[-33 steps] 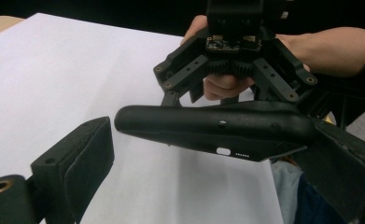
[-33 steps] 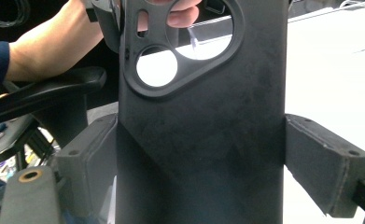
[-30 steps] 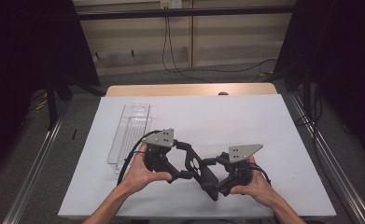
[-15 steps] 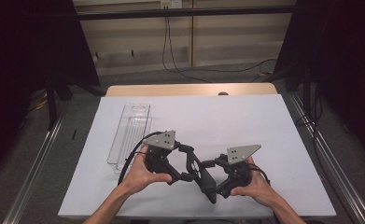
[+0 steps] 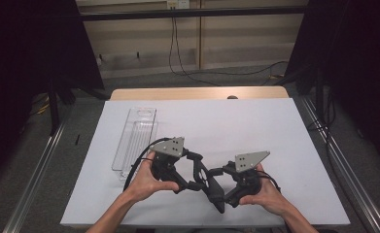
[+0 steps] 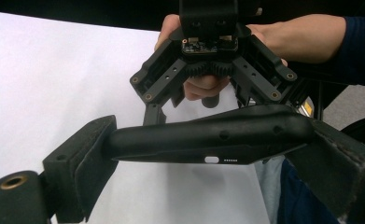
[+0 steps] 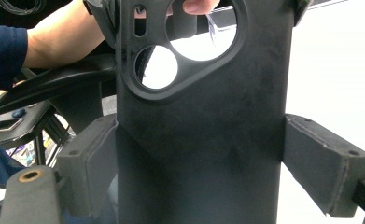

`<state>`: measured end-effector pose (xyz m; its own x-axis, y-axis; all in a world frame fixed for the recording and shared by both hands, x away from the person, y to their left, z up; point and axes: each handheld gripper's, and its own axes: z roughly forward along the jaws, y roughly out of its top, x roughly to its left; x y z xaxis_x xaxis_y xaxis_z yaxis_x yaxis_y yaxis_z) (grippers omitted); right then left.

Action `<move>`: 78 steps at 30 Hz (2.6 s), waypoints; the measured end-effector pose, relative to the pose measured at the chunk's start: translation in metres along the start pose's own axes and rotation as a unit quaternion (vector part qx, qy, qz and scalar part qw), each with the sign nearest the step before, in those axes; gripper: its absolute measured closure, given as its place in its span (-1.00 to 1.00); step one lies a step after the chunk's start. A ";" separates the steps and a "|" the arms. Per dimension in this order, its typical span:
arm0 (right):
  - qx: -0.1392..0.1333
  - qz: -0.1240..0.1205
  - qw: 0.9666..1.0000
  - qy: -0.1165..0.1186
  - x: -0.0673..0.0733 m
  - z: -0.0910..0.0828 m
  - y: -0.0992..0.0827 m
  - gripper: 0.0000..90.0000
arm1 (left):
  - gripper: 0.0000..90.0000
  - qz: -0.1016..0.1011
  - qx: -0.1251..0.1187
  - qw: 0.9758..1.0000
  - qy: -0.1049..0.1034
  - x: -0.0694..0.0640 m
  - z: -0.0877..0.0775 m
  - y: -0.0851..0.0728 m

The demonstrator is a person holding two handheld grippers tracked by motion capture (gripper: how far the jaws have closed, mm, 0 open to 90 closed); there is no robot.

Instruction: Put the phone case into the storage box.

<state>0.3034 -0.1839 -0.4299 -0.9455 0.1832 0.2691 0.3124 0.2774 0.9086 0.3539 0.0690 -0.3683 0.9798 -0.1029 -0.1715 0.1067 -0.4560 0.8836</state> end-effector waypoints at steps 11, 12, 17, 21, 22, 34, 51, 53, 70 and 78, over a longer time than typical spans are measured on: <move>0.006 -0.010 1.000 -0.008 0.000 0.000 0.000 -0.68 | -0.73 -0.004 0.008 1.000 0.007 0.000 -0.001 0.000; 0.005 -0.010 1.000 -0.009 -0.001 0.000 0.000 -0.68 | -0.72 -0.005 0.008 1.000 0.010 0.000 -0.001 0.000; 0.007 -0.015 1.000 -0.017 -0.002 0.000 0.000 -0.68 | -0.70 -0.008 0.010 1.000 0.014 0.001 -0.001 0.000; 0.009 -0.019 1.000 -0.019 -0.002 0.000 0.001 -0.68 | -0.70 -0.007 0.008 1.000 0.018 0.000 -0.001 0.000; 0.008 -0.019 1.000 -0.020 -0.002 0.000 0.001 -0.68 | -0.69 -0.008 0.007 1.000 0.018 0.000 -0.001 0.001; 0.004 -0.014 1.000 -0.022 -0.001 0.002 0.003 -0.69 | -0.69 -0.013 0.002 0.999 0.029 -0.002 -0.002 0.003; -0.024 0.008 0.998 -0.061 -0.003 -0.005 0.004 -0.97 | -0.69 -0.031 -0.016 0.997 0.067 0.000 -0.016 0.003; -0.029 0.010 0.997 -0.068 -0.004 -0.007 0.005 -0.97 | -0.69 -0.036 -0.016 0.996 0.076 0.001 -0.018 0.003; -0.058 0.019 0.981 -0.182 -0.002 -0.020 0.002 -0.98 | -0.69 -0.055 -0.019 0.990 0.126 0.004 -0.030 0.001; -0.064 0.020 0.977 -0.204 -0.002 -0.026 0.002 -0.96 | -0.69 -0.064 -0.020 0.987 0.147 0.004 -0.037 0.002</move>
<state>0.3038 -0.2084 -0.4200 -0.8097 0.5587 0.1798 0.3095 0.1462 0.9396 0.3640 0.1010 -0.3511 0.9637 0.2172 -0.1551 0.2346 -0.4122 0.8804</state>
